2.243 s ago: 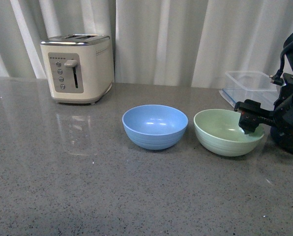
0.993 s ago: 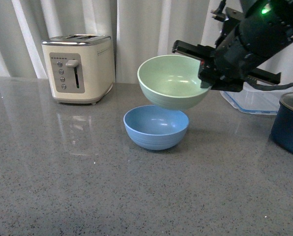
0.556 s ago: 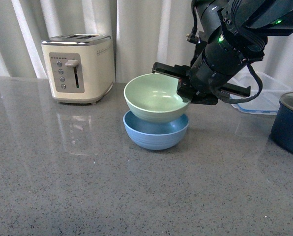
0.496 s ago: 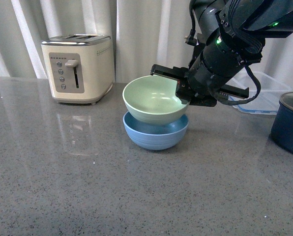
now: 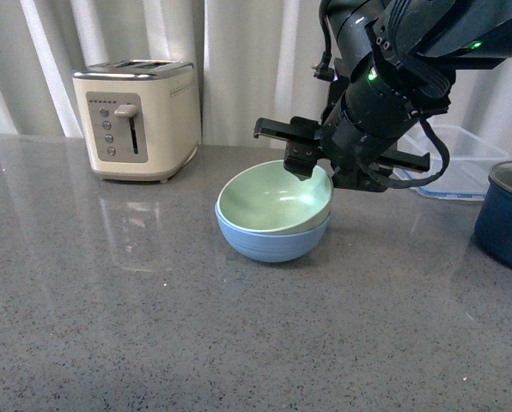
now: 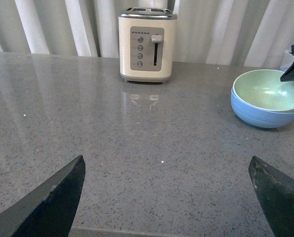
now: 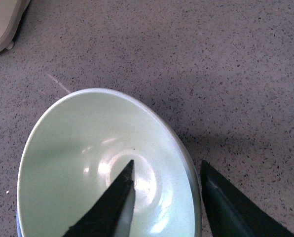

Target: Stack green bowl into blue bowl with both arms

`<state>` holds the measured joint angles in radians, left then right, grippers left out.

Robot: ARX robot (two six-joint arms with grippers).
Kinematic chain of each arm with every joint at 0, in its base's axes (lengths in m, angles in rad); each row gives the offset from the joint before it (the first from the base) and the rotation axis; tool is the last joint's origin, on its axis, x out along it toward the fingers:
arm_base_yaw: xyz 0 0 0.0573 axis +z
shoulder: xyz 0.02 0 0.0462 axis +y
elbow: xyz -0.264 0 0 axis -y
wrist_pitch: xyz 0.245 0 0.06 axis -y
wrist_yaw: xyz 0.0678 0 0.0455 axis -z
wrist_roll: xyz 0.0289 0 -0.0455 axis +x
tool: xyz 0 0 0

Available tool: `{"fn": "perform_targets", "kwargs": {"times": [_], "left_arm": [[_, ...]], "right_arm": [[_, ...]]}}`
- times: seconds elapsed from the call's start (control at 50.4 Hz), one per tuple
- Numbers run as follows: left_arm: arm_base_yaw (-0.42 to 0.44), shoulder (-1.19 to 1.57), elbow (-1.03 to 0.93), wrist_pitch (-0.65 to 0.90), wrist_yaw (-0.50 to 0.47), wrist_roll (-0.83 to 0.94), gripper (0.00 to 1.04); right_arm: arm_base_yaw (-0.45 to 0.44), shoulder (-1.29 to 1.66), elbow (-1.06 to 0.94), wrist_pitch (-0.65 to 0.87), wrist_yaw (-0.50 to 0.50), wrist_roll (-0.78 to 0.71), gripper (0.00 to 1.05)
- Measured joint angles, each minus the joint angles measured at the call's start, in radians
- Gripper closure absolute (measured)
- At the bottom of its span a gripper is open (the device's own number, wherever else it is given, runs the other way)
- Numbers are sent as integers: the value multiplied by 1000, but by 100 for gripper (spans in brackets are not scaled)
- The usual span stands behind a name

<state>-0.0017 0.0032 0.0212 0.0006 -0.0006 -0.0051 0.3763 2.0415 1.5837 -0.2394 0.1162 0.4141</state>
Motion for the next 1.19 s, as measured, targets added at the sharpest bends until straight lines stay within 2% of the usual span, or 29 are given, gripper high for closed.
{"fn": "perform_targets", "kwargs": {"times": [0.079,0.139,0.199,0.258,0.357,0.377,0.437,0.457,0.496,0.556,0.635,0.675,1.012,1.191], "left_arm": [[0,0,0,0,0,0,7],[0,0,0,0,0,0,7],[0,0,0,0,0,0,7],[0,0,0,0,0,0,7],[0,0,0,0,0,0,7],[0,0,0,0,0,0,7],[0,0,0,0,0,0,7],[0,0,0,0,0,0,7],[0,0,0,0,0,0,7],[0,-1,0,0,1,0,7],[0,1,0,0,-2,0,7],[0,0,0,0,-3,0,7],[0,0,0,0,-2,0,7],[0,0,0,0,-2,0,7]], "right_arm": [[0,-33,-35,15,-5,1,53],[-5,-84,-78,48,-21,3,41],[-18,-156,-149,122,-39,-3,29],[-26,-211,-213,193,-39,-10,22],[-53,-371,-433,438,-50,-42,8],[-57,-390,-462,473,-54,-51,8],[-77,-521,-679,732,-65,-84,10],[-81,-540,-715,773,-64,-89,10],[-81,-563,-796,900,35,-159,16],[-90,-573,-880,1004,139,-252,26],[-124,-623,-1013,1066,130,-351,44],[-135,-647,-1047,1077,119,-369,50],[-225,-861,-1293,1113,33,-408,103],[-264,-982,-1389,1095,-5,-412,104]]}}
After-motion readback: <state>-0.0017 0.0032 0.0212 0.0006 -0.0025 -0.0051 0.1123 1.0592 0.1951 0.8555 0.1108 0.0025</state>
